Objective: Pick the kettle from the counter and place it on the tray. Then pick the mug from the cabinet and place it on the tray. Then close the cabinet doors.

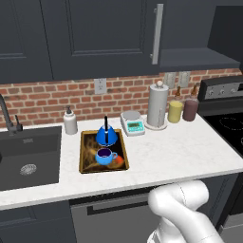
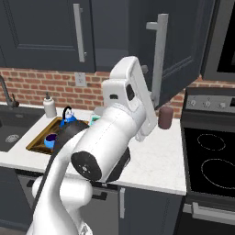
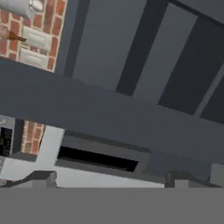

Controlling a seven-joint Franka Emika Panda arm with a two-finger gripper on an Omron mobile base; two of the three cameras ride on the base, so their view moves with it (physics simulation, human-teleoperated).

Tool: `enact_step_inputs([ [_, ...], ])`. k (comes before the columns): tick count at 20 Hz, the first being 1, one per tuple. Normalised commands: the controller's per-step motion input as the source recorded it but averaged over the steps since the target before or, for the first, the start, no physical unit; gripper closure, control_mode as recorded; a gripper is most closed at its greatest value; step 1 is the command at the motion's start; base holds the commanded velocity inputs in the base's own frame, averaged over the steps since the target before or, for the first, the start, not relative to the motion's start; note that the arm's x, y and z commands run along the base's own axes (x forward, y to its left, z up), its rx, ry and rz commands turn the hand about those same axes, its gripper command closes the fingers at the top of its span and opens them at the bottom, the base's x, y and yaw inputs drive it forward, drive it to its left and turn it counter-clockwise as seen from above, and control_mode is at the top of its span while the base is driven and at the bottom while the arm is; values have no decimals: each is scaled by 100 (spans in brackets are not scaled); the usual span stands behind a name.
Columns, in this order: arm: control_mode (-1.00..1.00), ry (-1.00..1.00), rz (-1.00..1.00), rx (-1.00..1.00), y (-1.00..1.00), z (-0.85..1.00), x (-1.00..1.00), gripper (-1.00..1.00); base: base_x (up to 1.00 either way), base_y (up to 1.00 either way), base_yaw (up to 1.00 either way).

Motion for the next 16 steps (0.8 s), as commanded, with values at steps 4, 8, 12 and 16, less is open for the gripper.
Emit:
enact_step_inputs([
  [4, -100, 11, 24, 0, 73, 0, 45, -100, 0, 0, 0],
  [8, -100, 11, 24, 0, 69, 0, 54, -100, 0, 0, 0],
  [12, -100, 9, 23, 0, 67, -6, 55, -100, 0, 0, 0],
  [16, -100, 4, 21, 0, 63, -16, 60, -100, 0, 0, 0],
])
